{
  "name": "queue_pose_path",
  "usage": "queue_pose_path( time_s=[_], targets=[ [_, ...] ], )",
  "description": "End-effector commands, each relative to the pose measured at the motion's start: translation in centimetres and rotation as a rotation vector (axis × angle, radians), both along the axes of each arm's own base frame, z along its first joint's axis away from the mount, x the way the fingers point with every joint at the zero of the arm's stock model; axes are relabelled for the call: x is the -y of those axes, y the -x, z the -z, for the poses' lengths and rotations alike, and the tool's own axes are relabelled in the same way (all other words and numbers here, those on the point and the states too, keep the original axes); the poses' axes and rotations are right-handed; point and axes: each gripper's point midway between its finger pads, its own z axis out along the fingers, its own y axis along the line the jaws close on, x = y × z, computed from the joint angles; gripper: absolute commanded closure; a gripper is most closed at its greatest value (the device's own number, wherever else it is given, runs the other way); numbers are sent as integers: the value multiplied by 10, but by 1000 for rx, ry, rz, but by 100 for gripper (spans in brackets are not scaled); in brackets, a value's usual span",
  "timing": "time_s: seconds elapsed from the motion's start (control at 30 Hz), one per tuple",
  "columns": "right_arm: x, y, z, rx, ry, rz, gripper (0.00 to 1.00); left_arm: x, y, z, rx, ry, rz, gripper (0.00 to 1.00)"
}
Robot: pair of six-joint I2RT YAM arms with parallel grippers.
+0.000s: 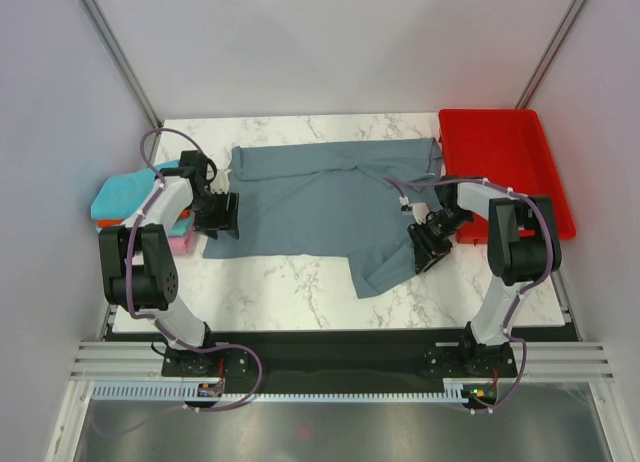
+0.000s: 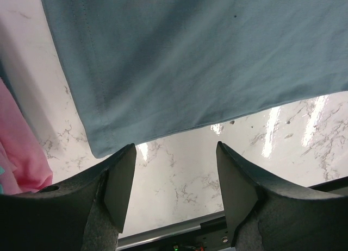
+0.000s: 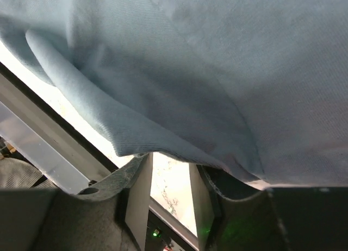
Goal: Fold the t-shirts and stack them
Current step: Fold the tshirt
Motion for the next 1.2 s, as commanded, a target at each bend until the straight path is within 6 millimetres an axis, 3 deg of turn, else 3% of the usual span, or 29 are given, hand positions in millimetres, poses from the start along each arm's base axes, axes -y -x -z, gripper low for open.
queue_pose_path(
  time_s=[0.0, 0.1, 0.33, 0.53, 0.63, 1.17],
  targets=[
    [2, -11, 12, 29, 12, 7, 60, -1, -1, -6, 16, -5, -22, 32],
    [2, -10, 15, 12, 11, 10, 76, -5, 0, -4, 9, -22, -24, 32],
    [3, -7, 9, 27, 10, -8, 99, -18, 0, -5, -11, -43, -75, 32],
    [8, -17, -25, 183, 17, -37, 100, -49, 8, -2, -53, -114, -161, 36],
    [7, -16, -31, 198, 9, -43, 100, -62, 14, 6, -93, -135, -197, 37],
    [5, -24, -36, 220, -4, -31, 100, -64, 13, 41, -227, -102, -212, 50]
  ],
)
